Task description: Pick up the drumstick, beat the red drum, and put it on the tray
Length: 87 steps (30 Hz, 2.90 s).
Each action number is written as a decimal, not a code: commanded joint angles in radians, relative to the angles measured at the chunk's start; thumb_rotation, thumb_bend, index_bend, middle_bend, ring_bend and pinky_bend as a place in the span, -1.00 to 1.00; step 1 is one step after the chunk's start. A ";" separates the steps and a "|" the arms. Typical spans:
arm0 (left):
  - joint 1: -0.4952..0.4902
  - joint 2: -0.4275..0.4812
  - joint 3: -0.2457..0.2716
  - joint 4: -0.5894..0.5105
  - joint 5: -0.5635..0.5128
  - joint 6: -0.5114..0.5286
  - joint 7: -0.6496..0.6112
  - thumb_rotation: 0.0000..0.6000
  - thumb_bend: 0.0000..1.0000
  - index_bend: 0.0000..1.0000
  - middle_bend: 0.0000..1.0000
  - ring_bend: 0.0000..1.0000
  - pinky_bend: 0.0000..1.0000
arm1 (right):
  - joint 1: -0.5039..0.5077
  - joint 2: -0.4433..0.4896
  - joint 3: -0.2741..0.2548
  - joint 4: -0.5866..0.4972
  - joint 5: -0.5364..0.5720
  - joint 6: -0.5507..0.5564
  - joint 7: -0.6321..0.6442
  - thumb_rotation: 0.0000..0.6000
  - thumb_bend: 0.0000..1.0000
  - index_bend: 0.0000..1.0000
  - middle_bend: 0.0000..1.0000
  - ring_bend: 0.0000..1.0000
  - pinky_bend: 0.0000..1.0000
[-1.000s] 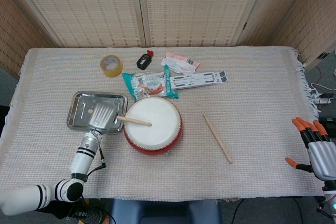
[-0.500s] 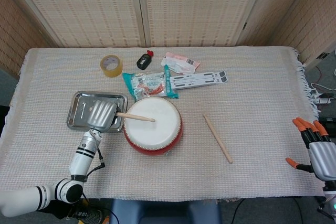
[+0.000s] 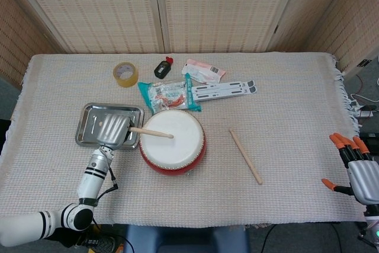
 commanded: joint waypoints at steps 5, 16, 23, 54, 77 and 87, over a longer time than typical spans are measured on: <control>-0.006 -0.012 0.036 0.054 -0.010 -0.057 0.059 1.00 0.60 1.00 1.00 1.00 1.00 | 0.000 0.000 0.000 -0.003 0.001 0.000 -0.003 1.00 -1.00 -0.87 -0.90 -1.00 -1.00; 0.038 -0.005 -0.044 0.009 -0.009 0.018 -0.106 1.00 0.60 1.00 1.00 1.00 1.00 | -0.005 0.006 -0.001 -0.017 -0.002 0.010 -0.018 1.00 -1.00 -0.87 -0.90 -1.00 -1.00; 0.065 0.022 -0.088 0.118 -0.004 -0.015 -0.294 1.00 0.60 1.00 1.00 1.00 1.00 | -0.012 0.010 0.001 -0.020 -0.001 0.024 -0.019 1.00 -1.00 -0.87 -0.90 -1.00 -1.00; -0.029 -0.197 -0.002 0.708 0.043 -0.295 -0.337 1.00 0.48 0.95 1.00 0.88 0.97 | -0.008 0.015 0.002 -0.041 0.011 0.005 -0.044 1.00 -1.00 -0.87 -0.90 -1.00 -1.00; -0.027 -0.118 -0.002 0.560 -0.054 -0.339 -0.119 1.00 0.04 -0.74 -0.74 -0.91 -0.67 | -0.002 0.011 0.005 -0.040 0.016 -0.004 -0.048 1.00 -1.00 -0.87 -0.90 -1.00 -1.00; -0.019 -0.085 -0.005 0.481 -0.149 -0.300 -0.001 1.00 -0.36 -1.00 -1.00 -1.00 -0.96 | -0.005 0.010 0.004 -0.040 0.011 0.003 -0.047 1.00 -1.00 -0.87 -0.90 -1.00 -1.00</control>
